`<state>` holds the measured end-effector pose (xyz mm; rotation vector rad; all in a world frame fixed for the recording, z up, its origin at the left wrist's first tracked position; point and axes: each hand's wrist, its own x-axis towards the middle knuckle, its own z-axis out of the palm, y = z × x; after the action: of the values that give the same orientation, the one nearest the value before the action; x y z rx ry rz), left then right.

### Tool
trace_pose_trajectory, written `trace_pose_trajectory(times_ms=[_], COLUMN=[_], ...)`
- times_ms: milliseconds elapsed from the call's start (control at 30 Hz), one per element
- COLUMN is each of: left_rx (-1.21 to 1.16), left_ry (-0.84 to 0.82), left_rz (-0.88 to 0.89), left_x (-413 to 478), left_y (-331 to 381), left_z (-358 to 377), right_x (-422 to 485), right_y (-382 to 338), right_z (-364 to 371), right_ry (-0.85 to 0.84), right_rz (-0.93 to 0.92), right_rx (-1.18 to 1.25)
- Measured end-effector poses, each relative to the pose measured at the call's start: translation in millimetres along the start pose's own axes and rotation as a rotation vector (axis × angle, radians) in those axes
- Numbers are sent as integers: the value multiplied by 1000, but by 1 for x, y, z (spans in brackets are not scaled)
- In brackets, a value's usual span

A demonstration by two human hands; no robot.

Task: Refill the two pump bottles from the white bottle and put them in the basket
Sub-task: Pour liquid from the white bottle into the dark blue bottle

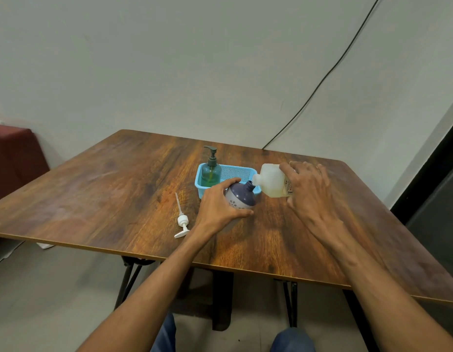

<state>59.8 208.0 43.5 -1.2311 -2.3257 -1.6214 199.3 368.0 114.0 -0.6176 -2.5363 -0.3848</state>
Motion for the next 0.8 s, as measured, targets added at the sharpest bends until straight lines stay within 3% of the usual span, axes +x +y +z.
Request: trace_pose_trajectory(times_ms=[800], left_rx=[-6], left_ry=[10], left_rz=[2], left_x=[0], left_y=[-1], left_z=[-2], right_x=[5], right_y=[0], right_z=[2], right_ry=[31], right_rz=[-29], right_rx=[-25])
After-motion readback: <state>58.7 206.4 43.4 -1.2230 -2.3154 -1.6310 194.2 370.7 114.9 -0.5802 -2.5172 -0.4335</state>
